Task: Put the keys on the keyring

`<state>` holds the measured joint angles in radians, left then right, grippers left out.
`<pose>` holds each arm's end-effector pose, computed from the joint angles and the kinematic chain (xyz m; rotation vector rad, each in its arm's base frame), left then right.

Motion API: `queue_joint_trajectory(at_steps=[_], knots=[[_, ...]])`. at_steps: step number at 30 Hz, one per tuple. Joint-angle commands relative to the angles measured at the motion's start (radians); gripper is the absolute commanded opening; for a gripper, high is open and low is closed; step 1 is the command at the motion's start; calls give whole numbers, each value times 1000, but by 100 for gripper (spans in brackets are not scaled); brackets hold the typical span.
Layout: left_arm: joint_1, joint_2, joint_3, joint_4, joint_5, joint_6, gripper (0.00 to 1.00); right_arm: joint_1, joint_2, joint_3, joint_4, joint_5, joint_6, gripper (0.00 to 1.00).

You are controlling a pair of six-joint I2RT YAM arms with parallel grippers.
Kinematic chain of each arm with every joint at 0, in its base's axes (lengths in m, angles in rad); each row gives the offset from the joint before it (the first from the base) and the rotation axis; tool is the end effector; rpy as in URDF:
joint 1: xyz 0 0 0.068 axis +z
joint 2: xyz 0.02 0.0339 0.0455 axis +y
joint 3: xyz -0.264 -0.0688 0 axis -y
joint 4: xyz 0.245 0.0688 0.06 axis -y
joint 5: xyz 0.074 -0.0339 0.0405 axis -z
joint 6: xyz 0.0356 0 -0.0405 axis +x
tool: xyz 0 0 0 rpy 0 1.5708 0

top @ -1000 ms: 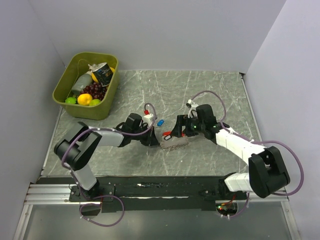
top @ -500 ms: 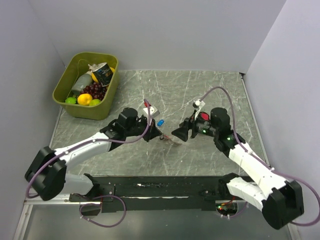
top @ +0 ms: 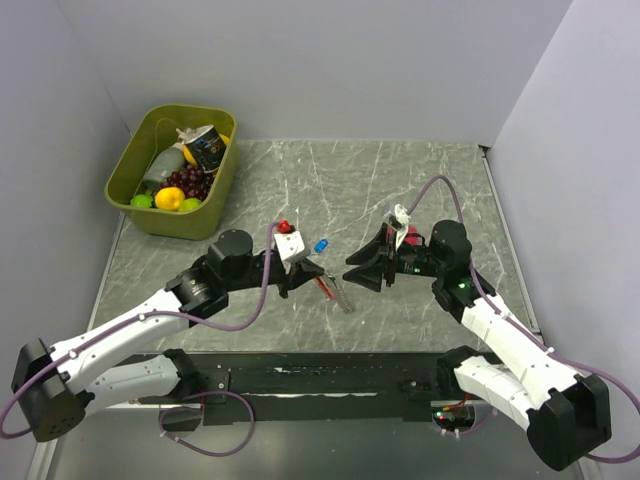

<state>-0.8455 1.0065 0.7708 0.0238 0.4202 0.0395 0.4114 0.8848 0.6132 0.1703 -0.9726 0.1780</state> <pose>0.1451 -0.1856 0.3153 1.0735 1.5259 -0.9431 0.1701 0.1063 0.3003 -0.9513 1.5096 1.2370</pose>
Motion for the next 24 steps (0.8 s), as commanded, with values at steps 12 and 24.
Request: queue_joint_trajectory(at_steps=[12, 24], knots=[[-69, -77, 10, 61, 0, 123, 1, 32, 43, 36, 101, -31, 80, 41], [-86, -92, 18, 65, -30, 128, 1, 159, 76, 82, 23, 78, 25, 32]])
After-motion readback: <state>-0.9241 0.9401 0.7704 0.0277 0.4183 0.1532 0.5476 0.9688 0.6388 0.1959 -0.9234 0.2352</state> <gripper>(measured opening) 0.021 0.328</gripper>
